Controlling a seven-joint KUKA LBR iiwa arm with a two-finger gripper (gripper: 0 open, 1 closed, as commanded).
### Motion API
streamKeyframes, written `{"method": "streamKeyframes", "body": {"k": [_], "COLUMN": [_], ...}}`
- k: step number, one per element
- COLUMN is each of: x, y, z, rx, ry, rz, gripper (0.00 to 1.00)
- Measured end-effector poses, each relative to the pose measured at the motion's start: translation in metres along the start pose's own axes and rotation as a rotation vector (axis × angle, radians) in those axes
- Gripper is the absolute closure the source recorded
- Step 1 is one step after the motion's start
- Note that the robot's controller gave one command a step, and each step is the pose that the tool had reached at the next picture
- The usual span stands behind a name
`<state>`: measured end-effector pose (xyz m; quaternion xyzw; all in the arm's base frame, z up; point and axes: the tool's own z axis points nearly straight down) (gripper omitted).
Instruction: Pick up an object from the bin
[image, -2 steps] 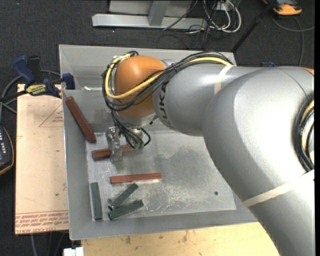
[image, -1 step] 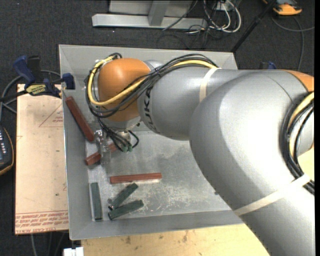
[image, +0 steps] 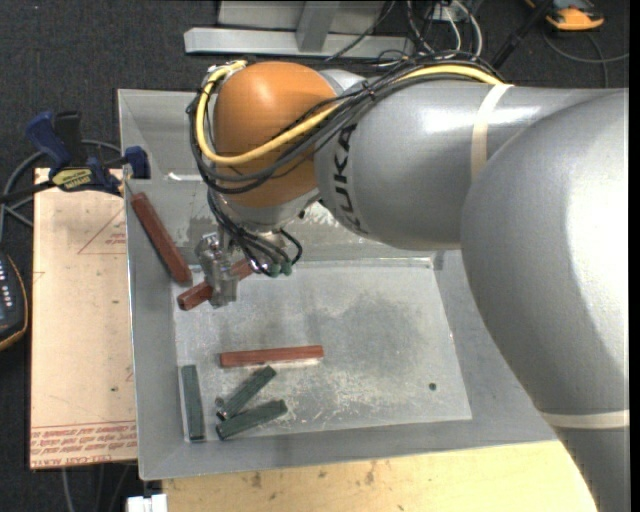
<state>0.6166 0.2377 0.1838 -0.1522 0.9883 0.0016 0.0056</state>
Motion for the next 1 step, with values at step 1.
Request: {"method": "streamKeyframes", "body": {"k": [1], "x": [0.0084], "y": [0.0131], "z": [-0.1242], "rx": [0.000], "ry": [-0.002], "rz": [-0.021], "gripper": [1.00]}}
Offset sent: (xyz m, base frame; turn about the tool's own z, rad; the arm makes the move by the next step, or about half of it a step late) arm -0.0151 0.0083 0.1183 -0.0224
